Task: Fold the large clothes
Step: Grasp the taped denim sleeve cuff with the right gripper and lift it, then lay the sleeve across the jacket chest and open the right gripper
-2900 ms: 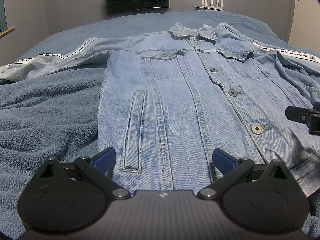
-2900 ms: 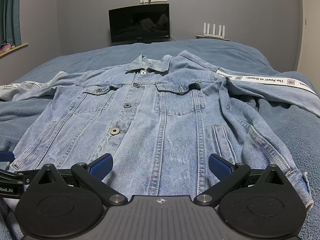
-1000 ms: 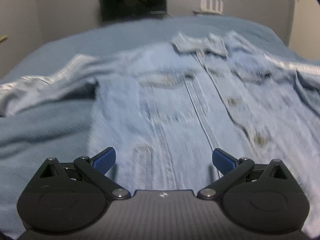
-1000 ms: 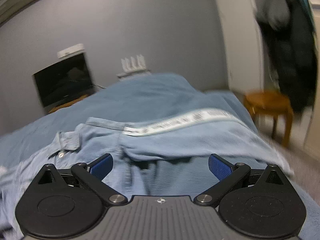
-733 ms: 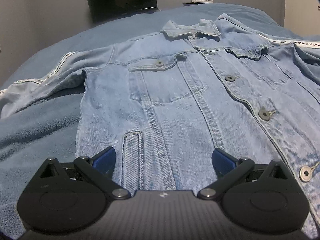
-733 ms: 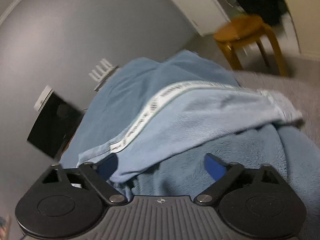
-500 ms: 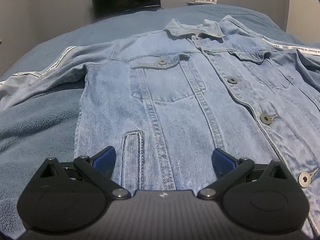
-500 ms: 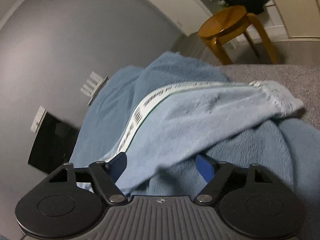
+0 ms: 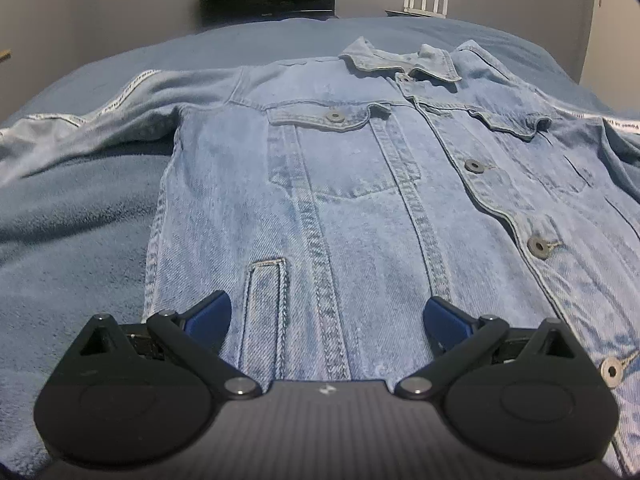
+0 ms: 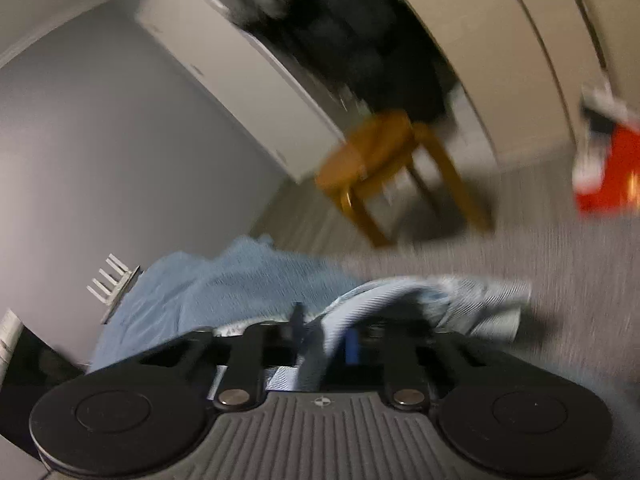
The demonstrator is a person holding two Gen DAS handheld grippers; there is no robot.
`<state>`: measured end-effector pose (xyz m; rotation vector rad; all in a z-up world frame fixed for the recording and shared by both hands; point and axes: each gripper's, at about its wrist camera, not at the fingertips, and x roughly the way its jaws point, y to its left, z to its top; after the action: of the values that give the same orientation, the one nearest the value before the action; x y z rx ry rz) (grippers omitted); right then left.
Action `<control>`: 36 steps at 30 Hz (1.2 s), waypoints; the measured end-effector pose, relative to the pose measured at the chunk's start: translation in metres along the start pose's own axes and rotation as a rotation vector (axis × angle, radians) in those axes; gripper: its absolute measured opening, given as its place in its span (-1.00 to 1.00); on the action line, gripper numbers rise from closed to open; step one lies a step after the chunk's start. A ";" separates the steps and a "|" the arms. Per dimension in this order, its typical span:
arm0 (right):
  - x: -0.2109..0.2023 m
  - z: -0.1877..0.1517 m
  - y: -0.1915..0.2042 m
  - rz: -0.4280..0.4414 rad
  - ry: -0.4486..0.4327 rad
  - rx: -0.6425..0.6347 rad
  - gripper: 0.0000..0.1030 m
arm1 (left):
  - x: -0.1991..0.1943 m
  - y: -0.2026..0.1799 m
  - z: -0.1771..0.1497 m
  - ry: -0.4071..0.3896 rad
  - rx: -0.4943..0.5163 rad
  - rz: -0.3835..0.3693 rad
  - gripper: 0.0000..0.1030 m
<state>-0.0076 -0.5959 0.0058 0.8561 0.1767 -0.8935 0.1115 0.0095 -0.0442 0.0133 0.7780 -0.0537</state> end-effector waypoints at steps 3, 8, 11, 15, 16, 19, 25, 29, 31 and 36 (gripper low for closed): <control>-0.033 0.000 0.043 0.063 -0.127 -0.173 -0.79 | 0.000 0.000 -0.001 -0.003 -0.001 -0.002 1.00; -0.089 -0.009 0.154 0.272 -0.298 -0.542 -0.85 | 0.001 -0.002 -0.001 -0.008 0.008 0.007 1.00; -0.114 -0.037 0.227 0.415 -0.314 -0.726 -0.86 | 0.001 -0.002 -0.001 -0.008 0.009 0.007 1.00; -0.133 -0.104 0.304 0.571 -0.258 -0.905 -0.87 | 0.001 -0.002 -0.001 -0.008 0.009 0.006 1.00; -0.136 -0.124 0.317 0.605 -0.229 -0.939 -0.87 | 0.001 -0.002 -0.001 -0.009 0.008 0.006 1.00; -0.160 -0.192 0.348 0.703 -0.124 -1.033 -0.87 | 0.002 -0.002 0.000 -0.012 0.007 0.006 1.00; -0.182 -0.329 0.368 0.824 0.147 -1.246 -0.86 | 0.004 0.000 0.000 -0.016 -0.003 -0.004 1.00; -0.215 -0.403 0.357 0.879 0.323 -1.377 -0.19 | 0.004 0.001 0.001 -0.016 -0.005 -0.005 1.00; -0.202 -0.403 0.344 0.894 0.348 -1.358 0.06 | 0.003 0.000 0.001 -0.016 -0.004 -0.005 1.00; -0.162 -0.363 0.337 0.855 0.506 -1.125 0.15 | 0.003 0.000 0.001 -0.016 -0.006 -0.007 1.00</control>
<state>0.2130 -0.1246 0.0359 0.0140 0.6224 0.2932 0.1144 0.0097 -0.0461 0.0048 0.7624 -0.0580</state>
